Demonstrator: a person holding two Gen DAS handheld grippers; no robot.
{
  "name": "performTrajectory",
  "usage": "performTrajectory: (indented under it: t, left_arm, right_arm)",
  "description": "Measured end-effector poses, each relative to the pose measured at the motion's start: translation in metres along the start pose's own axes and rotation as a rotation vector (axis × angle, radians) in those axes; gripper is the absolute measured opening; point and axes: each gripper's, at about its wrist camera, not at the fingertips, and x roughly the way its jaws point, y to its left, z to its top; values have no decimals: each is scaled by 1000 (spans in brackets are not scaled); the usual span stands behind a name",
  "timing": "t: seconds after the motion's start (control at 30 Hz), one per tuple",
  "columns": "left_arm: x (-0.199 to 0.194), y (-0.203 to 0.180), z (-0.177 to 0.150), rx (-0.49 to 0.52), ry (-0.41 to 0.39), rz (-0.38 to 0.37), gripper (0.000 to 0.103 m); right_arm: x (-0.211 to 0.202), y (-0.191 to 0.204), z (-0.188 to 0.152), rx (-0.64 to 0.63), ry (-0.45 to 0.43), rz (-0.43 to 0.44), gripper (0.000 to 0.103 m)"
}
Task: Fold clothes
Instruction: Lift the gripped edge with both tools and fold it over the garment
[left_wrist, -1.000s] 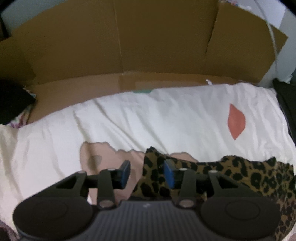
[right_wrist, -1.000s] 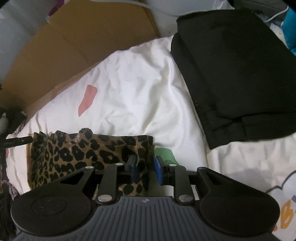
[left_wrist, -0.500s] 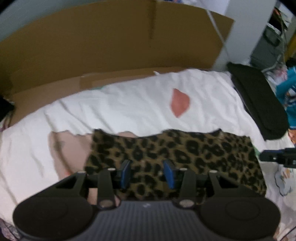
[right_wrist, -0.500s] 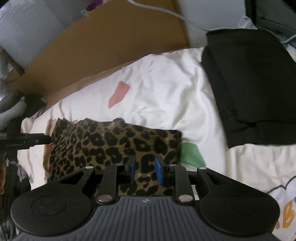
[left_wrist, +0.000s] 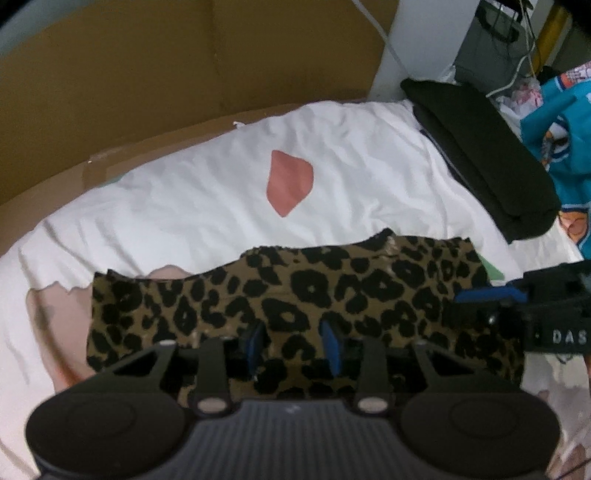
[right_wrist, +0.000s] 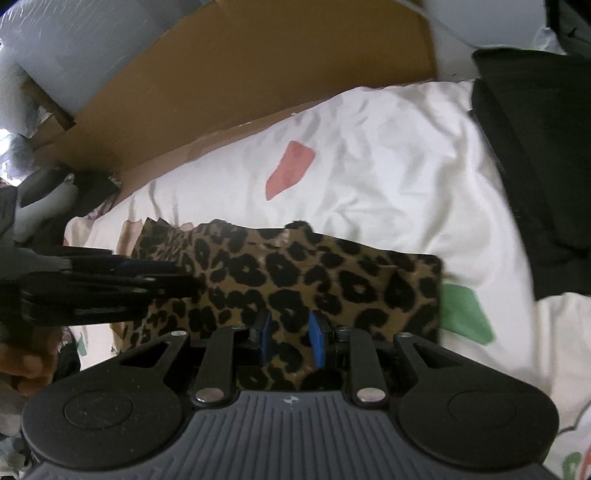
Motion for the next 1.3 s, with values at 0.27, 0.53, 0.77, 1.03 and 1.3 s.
performTrajectory:
  t: [0.27, 0.53, 0.77, 1.03, 1.3]
  left_arm:
    - [14, 10, 8, -15, -36, -5, 43]
    - [25, 11, 20, -1, -65, -3, 44]
    - [31, 15, 22, -9, -69, -11, 45]
    - [6, 8, 15, 9, -20, 39, 43]
    - [7, -4, 0, 32, 29, 38, 44]
  right_arm:
    - [25, 3, 11, 15, 8, 10, 25]
    - [40, 5, 24, 19, -7, 10, 26]
    - [50, 5, 33, 2, -20, -15, 18]
    - [60, 4, 36, -15, 6, -30, 15]
    - [50, 7, 33, 10, -2, -33, 15]
